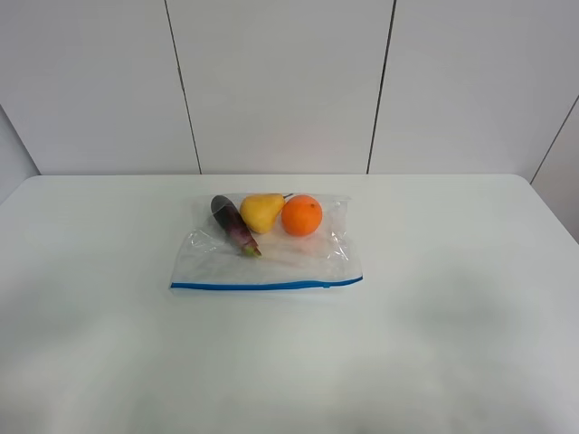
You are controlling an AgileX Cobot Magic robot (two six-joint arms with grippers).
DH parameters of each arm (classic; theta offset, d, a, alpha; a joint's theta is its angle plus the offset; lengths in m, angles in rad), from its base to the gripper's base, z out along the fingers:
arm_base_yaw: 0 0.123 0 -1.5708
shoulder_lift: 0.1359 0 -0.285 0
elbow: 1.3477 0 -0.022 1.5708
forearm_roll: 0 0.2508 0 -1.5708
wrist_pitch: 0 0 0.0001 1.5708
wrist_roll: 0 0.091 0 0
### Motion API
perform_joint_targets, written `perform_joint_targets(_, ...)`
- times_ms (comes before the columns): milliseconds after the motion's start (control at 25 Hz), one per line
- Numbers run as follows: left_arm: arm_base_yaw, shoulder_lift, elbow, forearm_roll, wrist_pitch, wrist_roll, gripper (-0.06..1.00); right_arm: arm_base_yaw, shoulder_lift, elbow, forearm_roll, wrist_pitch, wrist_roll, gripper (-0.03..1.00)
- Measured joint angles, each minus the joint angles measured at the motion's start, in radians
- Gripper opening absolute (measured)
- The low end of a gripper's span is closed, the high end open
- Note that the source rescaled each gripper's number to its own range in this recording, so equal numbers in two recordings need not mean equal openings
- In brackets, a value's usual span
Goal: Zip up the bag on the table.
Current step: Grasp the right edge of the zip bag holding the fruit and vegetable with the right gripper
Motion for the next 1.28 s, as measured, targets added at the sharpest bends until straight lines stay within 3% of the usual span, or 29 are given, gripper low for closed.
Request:
perform_joint_targets(480, 0.0, 0.0, 0.0, 0.0, 0.0, 0.0, 1.0, 0.0, 0.062, -0.015, -0.005, 0.001, 0.0, 1.0)
perform_joint_targets(1040, 0.0, 0.0, 0.0, 0.0, 0.0, 0.0, 1.0, 0.0, 0.983, -0.457, 0.097, -0.059, 0.014, 1.0)
perform_joint_targets(1280, 0.0, 0.0, 0.0, 0.0, 0.0, 0.0, 1.0, 0.0, 1.354, -0.557, 0.28, -0.078, -0.047, 1.0)
